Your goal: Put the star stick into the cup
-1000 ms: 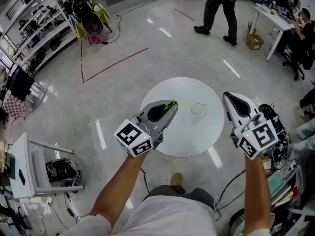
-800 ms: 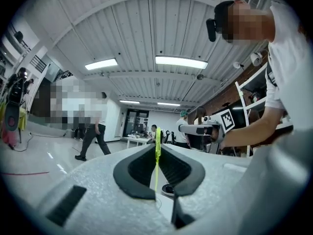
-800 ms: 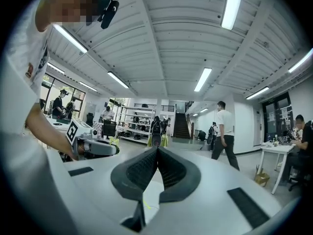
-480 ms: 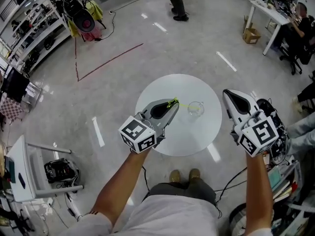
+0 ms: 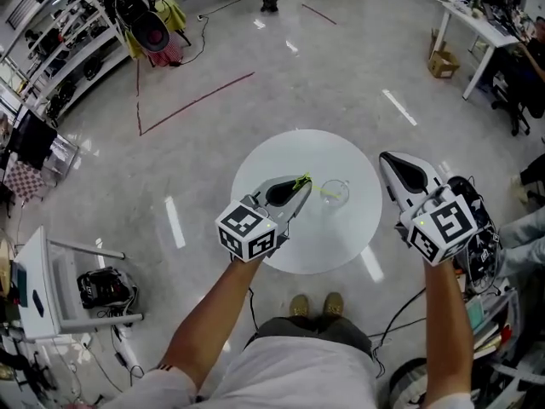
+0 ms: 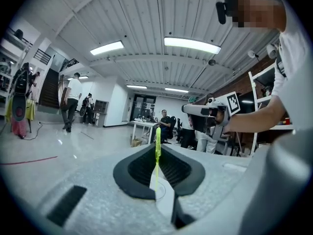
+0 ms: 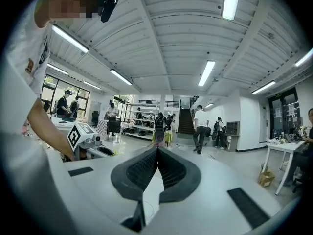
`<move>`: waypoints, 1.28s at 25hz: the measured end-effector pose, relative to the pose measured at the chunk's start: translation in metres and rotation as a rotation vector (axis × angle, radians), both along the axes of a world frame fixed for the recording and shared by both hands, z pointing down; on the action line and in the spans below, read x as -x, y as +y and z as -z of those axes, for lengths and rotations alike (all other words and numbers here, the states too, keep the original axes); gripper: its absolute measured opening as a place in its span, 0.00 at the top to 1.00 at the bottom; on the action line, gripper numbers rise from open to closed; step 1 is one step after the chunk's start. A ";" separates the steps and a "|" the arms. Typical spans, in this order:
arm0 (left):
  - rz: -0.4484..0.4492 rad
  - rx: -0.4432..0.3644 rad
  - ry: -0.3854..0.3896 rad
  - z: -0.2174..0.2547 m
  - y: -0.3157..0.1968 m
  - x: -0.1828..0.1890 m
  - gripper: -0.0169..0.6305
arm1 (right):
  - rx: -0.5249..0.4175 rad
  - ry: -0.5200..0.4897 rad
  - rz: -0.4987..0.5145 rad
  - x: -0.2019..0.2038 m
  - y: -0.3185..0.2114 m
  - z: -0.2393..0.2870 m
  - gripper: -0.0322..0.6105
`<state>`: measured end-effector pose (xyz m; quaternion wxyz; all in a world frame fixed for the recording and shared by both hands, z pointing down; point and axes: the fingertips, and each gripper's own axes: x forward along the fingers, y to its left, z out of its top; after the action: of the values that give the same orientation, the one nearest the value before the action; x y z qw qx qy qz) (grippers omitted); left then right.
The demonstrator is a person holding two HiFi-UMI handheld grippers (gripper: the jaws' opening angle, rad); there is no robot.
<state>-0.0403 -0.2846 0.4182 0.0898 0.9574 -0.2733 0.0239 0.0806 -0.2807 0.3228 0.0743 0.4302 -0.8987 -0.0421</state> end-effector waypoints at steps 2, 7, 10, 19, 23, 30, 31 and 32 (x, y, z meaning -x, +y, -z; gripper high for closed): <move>0.006 0.011 -0.012 -0.006 -0.003 -0.005 0.93 | 0.011 0.003 0.007 -0.003 -0.005 -0.005 0.93; 0.026 0.047 -0.042 -0.022 -0.008 -0.014 0.93 | 0.033 0.004 0.028 -0.007 -0.009 -0.016 0.93; 0.034 0.068 -0.062 -0.030 -0.011 -0.020 0.93 | 0.039 0.012 0.040 -0.010 -0.010 -0.019 0.93; 0.060 0.139 -0.112 -0.056 -0.018 -0.031 0.93 | 0.064 0.011 0.062 -0.021 -0.017 -0.032 0.93; 0.061 0.153 -0.116 -0.061 -0.020 -0.032 0.93 | 0.068 0.003 0.063 -0.023 -0.020 -0.034 0.93; 0.092 0.161 -0.105 -0.065 -0.026 -0.027 0.93 | 0.073 0.003 0.079 -0.022 -0.021 -0.037 0.93; 0.094 0.162 -0.106 -0.065 -0.027 -0.026 0.93 | 0.074 0.003 0.079 -0.023 -0.022 -0.038 0.93; 0.096 0.163 -0.106 -0.066 -0.027 -0.026 0.93 | 0.076 0.004 0.079 -0.023 -0.022 -0.039 0.93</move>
<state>-0.0147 -0.3120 0.4838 0.1537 0.9301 -0.3205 0.0923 0.1035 -0.3023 0.3619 0.0906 0.3910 -0.9158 -0.0117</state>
